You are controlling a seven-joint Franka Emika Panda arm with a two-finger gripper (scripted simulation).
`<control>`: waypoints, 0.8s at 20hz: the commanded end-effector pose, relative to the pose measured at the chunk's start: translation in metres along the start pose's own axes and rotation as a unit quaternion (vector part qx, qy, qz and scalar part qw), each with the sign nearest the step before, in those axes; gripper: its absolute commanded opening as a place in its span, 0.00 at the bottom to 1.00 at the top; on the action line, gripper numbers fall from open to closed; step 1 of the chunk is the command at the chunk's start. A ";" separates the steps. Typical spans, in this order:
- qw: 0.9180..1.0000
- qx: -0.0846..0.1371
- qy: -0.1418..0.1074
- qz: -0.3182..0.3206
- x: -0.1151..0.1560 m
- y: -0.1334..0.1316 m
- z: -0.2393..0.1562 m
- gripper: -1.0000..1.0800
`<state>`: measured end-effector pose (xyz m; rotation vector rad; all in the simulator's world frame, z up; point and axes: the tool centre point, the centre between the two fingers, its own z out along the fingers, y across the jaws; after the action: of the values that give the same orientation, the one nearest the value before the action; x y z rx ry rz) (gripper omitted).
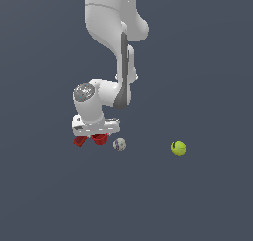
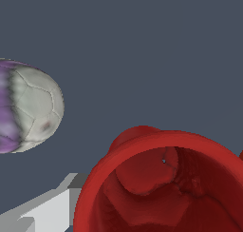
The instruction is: Pick up a designated object from a clutter of objects.
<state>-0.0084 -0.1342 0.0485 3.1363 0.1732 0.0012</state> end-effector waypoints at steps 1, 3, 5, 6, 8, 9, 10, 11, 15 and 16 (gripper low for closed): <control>1.000 0.000 0.000 -0.001 0.000 -0.001 0.001 0.00; 1.000 0.000 0.000 -0.001 0.000 -0.001 0.001 0.00; 1.000 0.000 0.000 -0.001 0.000 -0.001 0.001 0.00; 1.000 0.000 0.000 0.000 0.000 0.000 0.000 0.00; 1.000 0.000 0.000 0.000 0.000 0.000 -0.001 0.00; 1.000 0.000 0.000 0.000 0.001 0.000 -0.002 0.00; 1.000 0.000 0.000 0.000 0.001 0.001 -0.004 0.00; 1.000 0.000 0.000 0.000 0.002 0.001 -0.006 0.00; 1.000 0.000 0.000 0.000 0.006 0.003 -0.021 0.00; 1.000 0.000 0.000 0.000 0.008 0.004 -0.026 0.00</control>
<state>-0.0030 -0.1364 0.0666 3.1370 0.1737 -0.0023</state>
